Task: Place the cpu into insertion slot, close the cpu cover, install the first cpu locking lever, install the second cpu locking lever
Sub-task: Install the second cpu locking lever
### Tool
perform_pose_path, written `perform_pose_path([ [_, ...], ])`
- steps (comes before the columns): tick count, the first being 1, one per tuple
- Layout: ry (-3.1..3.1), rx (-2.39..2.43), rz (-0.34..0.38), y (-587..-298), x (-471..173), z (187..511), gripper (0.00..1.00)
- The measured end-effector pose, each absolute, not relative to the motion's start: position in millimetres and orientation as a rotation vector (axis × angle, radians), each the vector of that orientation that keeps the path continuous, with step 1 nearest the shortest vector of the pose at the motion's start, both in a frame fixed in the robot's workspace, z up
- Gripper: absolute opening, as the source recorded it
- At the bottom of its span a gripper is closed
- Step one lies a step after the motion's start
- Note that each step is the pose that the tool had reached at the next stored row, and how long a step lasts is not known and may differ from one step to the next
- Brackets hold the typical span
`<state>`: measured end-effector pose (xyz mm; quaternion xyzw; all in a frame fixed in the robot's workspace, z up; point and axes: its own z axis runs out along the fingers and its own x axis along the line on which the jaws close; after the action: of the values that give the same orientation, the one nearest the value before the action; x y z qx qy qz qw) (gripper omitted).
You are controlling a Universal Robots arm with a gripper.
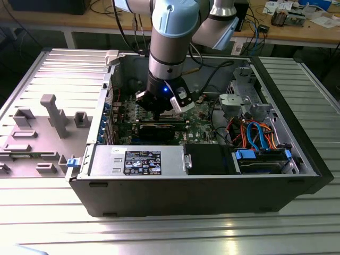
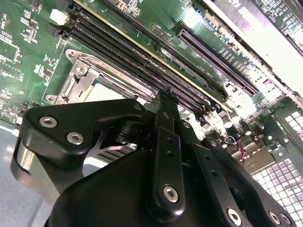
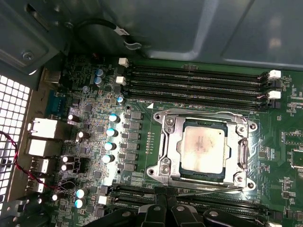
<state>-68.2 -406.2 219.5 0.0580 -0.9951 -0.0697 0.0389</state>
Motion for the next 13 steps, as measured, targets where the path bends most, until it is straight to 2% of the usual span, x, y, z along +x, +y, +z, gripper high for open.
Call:
perform_pose_path([
  [1, -3.051, 0.178, -0.214, -406.2, -68.2, 219.5, 0.11],
  [3, -3.042, 0.221, -0.264, -413.3, -69.6, 217.1, 0.11],
  [13, -3.052, 0.130, -0.270, -413.4, -70.9, 212.0, 0.11],
])
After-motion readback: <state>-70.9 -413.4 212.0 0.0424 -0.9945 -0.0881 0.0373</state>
